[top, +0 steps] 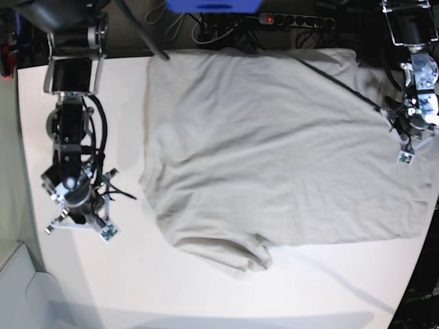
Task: Layout the t-shirt on the table in an organized manner, then fold the t-shirt properly
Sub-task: 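Regrasp the collar-side edge with the right gripper and pull it outward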
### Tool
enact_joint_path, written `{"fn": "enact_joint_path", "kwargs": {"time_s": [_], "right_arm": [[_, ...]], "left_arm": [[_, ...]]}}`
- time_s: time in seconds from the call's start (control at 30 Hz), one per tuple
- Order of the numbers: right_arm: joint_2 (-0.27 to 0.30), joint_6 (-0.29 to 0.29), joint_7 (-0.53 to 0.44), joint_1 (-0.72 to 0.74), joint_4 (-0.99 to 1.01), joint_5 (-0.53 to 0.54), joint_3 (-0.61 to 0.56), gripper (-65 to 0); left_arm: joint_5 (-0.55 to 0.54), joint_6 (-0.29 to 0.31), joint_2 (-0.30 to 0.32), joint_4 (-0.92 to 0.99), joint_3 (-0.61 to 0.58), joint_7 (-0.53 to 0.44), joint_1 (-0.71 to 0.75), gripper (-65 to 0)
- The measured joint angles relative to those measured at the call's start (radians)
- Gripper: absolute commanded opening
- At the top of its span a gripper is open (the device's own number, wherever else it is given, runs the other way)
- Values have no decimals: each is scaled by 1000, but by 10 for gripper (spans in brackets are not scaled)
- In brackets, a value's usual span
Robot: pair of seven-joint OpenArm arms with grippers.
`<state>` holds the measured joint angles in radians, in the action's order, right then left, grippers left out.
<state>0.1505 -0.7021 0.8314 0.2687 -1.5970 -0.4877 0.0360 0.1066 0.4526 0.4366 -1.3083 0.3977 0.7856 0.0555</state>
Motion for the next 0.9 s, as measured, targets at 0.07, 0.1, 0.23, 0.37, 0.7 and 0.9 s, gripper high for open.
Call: {"fn": "enact_joint_path", "kwargs": {"time_s": [0.07, 0.1, 0.23, 0.37, 0.7, 0.9], "right_arm": [[-17, 0, 55, -67, -125, -3, -39, -650], [-23, 3, 76, -103, -190, -3, -65, -650], [-61, 2, 141, -235, -339, 8, -136, -650], [-142, 3, 154, -374, -385, 5, -150, -650], [-167, 0, 150, -510, -354, 10, -145, -650], [-149, 1, 150, -550, -296, 10, -144, -650]], "left_arm": [[-3, 0, 0, -8, 0, -3, -2, -649], [-3, 0, 1, -11, 0, -2, -2, -649], [-2, 0, 4, -39, 0, -2, -3, -649], [-2, 0, 12, -49, 0, -2, -6, -649], [1, 1, 21, -48, 0, -1, -24, -649], [-2, 1, 25, -48, 0, 0, -25, -649]]}}
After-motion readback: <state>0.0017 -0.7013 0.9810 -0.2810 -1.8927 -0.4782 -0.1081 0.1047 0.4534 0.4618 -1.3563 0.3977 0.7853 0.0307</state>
